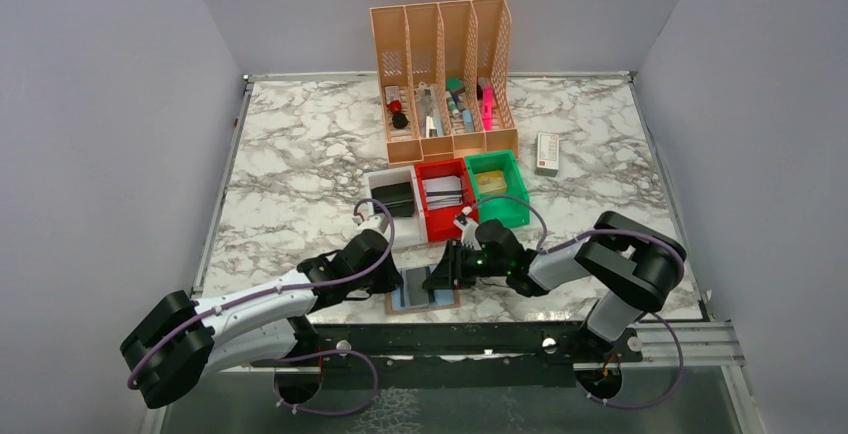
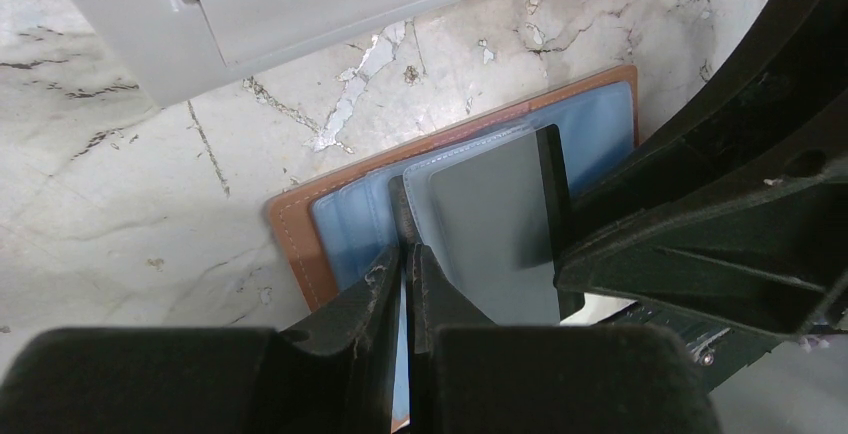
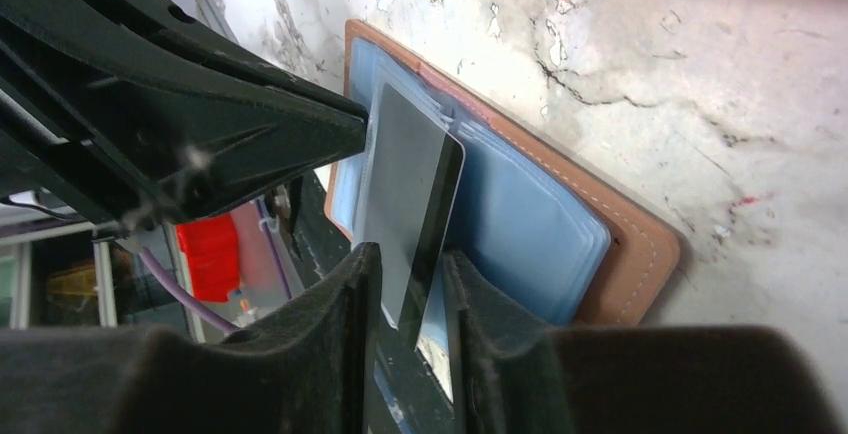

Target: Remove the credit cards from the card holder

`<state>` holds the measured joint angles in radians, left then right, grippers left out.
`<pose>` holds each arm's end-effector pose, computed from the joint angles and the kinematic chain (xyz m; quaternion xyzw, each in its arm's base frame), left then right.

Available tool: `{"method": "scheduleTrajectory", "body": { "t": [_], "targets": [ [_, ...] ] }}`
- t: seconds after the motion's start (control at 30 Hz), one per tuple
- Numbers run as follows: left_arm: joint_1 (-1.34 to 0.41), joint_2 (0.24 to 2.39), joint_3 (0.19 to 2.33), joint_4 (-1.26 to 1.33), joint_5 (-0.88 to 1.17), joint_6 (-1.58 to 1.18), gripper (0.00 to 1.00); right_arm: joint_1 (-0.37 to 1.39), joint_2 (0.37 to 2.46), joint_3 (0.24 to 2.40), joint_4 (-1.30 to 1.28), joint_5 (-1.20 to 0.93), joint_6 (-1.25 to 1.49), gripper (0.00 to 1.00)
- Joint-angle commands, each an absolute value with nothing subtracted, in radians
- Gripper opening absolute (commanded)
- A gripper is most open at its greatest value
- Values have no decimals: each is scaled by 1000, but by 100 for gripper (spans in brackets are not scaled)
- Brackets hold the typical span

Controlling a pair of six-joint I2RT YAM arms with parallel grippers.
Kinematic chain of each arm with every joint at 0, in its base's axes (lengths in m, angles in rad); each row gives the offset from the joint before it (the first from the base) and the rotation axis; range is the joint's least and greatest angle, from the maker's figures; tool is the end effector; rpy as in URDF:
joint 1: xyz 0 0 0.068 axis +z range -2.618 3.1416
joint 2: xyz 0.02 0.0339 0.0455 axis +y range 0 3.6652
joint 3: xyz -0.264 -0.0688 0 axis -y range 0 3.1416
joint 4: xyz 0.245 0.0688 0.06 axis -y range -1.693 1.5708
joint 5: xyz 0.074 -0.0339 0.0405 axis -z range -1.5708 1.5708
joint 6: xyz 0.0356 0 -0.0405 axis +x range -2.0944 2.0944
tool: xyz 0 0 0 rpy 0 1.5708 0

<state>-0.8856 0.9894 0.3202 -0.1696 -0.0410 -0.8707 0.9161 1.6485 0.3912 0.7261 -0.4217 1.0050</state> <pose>0.1135 -0.1366 0.1477 -0.0004 0.9336 -0.2631 0.2432 0.1498 0.2190 0.1082 -0.0661 0.8525 0.5021 0.1295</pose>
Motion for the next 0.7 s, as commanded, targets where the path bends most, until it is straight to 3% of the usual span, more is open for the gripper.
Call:
{"method": "scheduleTrajectory", "body": {
  "t": [0.0,0.1,0.27,0.67],
  "targets": [
    [-893,990,309,-209,-20,-854,11,914,1689,411,756,-452,999,29],
    [-893,983,305,-209,-21,-857,11,913,1693,403,766,-451,1012,18],
    [-894,975,300,-212,-20,-857,11,914,1642,379,716,-399,1021,7],
    [-895,979,302,-212,-20,-856,11,872,1474,330,553,-360,970,11]
  ]
}}
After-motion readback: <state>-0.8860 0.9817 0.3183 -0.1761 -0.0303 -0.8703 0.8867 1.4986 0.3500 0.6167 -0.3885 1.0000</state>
